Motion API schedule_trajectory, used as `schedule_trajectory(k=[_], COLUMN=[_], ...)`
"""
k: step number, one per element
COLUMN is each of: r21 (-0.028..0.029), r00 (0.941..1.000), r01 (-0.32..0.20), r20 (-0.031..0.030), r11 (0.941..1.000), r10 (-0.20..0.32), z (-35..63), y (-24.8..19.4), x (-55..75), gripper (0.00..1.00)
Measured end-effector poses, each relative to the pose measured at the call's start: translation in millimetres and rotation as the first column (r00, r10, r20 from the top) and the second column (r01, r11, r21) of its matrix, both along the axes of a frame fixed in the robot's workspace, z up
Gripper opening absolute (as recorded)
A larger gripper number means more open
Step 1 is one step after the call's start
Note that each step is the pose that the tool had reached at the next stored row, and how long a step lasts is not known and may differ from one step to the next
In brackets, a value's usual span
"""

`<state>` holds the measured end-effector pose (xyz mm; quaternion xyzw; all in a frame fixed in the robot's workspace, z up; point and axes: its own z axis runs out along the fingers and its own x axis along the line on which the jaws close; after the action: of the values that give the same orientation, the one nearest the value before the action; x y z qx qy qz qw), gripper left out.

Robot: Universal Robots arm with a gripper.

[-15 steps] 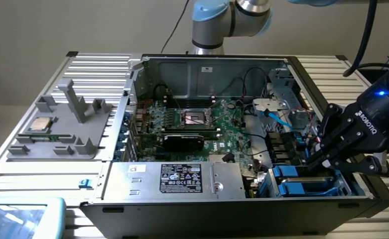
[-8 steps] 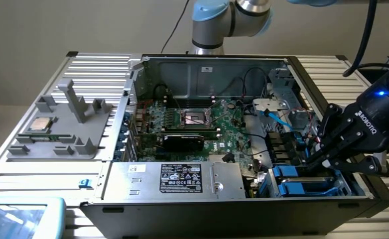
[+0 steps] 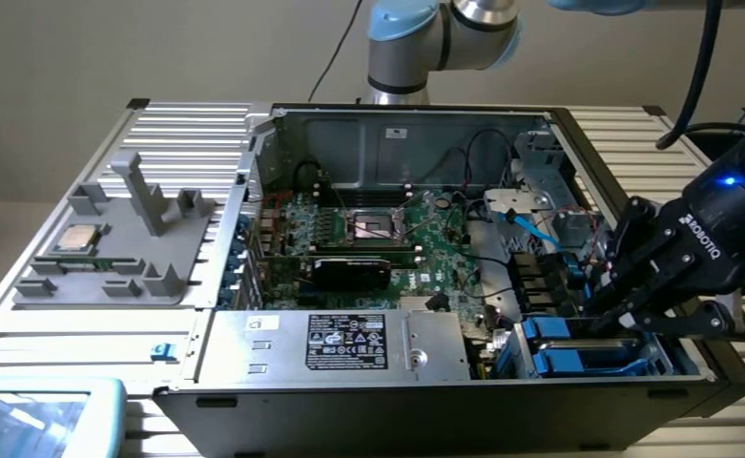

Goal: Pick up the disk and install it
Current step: 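Insert the first disk wire, then insert the second disk wire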

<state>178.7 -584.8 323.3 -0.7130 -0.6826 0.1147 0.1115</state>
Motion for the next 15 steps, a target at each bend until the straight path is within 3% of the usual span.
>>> schedule_trajectory(k=[3, 6, 9, 15], r21=[-0.0005, -0.0006, -0.0002, -0.0005], r00=[1.0, 1.0, 1.0, 1.0], r01=[0.0, 0.0, 0.0, 0.0], r20=[0.0001, 0.0001, 0.0001, 0.0001], r11=[1.0, 1.0, 1.0, 1.0], r10=[0.0, 0.0, 0.0, 0.0], z=[2.1, 7.6, 10.4, 24.6], y=[0.0, 0.0, 0.0, 0.0], x=[-0.1, -0.4, -0.6, -1.2], gripper=[0.42, 0.47, 0.6, 0.6])
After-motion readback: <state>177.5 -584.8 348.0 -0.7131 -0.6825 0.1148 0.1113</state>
